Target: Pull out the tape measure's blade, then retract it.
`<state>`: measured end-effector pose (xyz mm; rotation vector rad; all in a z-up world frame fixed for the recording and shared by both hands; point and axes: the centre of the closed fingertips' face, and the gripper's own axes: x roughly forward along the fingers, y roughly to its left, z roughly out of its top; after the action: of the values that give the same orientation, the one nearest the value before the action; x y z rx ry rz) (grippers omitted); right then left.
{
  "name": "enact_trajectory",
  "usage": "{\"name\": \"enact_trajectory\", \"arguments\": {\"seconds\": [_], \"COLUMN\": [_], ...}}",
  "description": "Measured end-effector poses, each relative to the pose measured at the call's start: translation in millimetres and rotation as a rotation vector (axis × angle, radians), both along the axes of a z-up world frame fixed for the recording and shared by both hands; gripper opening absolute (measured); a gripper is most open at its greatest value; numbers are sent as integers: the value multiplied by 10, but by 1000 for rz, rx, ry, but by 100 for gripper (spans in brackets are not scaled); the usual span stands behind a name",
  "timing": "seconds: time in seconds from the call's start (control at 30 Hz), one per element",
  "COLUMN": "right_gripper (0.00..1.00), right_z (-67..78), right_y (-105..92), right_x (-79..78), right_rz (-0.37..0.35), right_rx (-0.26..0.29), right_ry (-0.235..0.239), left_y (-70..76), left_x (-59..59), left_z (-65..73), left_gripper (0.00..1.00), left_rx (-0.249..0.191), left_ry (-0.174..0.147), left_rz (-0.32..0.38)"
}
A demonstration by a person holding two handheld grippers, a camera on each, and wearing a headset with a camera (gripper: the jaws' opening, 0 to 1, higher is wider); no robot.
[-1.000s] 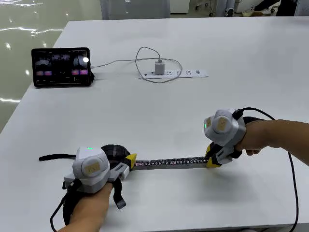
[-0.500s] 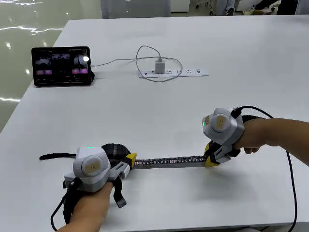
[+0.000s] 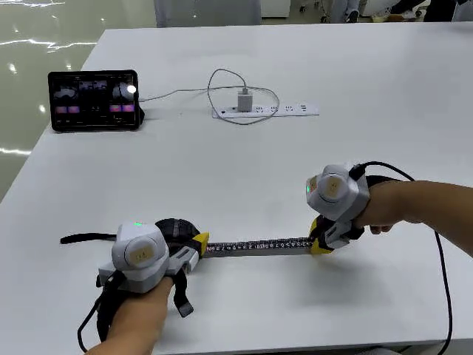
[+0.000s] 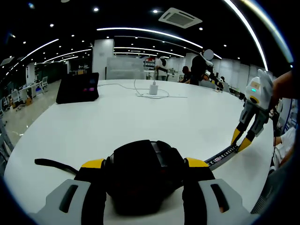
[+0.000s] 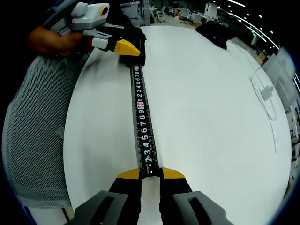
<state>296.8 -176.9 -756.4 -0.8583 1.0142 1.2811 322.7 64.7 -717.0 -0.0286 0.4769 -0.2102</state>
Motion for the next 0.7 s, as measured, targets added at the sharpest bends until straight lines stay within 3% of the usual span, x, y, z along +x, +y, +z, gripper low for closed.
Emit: {"name": "enact_trajectory", "arguments": {"seconds": [0.7], "right_gripper": [11], "right_z": [8], "right_y": [74], "right_x": [-6], "right_rz": [2], "right_rx": [1], "right_ry": [0], "left_y": [1], "left_x": [-2], "left_z": [-4], "left_gripper": [62], "left_rx": [1], "left_ry": [-1], "left_rz": [0]}}
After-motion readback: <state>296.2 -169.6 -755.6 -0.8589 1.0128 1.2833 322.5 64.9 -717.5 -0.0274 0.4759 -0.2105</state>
